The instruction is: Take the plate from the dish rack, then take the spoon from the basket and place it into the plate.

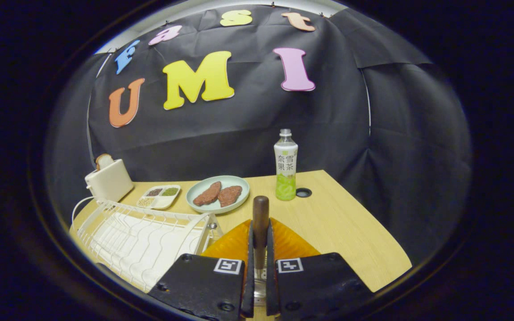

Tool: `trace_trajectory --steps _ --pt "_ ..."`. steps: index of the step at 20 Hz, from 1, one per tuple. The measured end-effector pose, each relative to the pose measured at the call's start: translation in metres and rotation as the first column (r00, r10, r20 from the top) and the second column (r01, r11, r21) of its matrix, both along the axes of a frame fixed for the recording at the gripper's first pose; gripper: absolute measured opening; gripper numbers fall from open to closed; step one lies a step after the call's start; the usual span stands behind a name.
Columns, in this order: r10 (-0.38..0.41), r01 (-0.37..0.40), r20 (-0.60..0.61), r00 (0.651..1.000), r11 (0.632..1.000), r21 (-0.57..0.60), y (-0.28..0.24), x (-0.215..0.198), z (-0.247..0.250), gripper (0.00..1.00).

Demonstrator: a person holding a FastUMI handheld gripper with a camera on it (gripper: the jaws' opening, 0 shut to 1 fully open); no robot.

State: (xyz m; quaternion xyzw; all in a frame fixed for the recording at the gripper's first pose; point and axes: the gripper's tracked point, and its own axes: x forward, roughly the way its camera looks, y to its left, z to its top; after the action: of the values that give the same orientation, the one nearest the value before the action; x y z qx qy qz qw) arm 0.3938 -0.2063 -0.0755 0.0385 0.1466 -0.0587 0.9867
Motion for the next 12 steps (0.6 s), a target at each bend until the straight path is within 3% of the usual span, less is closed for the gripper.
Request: trace_trajectory --steps 5,12 --pt "-0.055 0.061 0.117 0.992 0.997 -0.045 -0.009 -0.03 0.043 0.15" --pt "-0.009 0.03 0.243 0.97 0.996 -0.083 0.022 -0.1 0.109 0.15"
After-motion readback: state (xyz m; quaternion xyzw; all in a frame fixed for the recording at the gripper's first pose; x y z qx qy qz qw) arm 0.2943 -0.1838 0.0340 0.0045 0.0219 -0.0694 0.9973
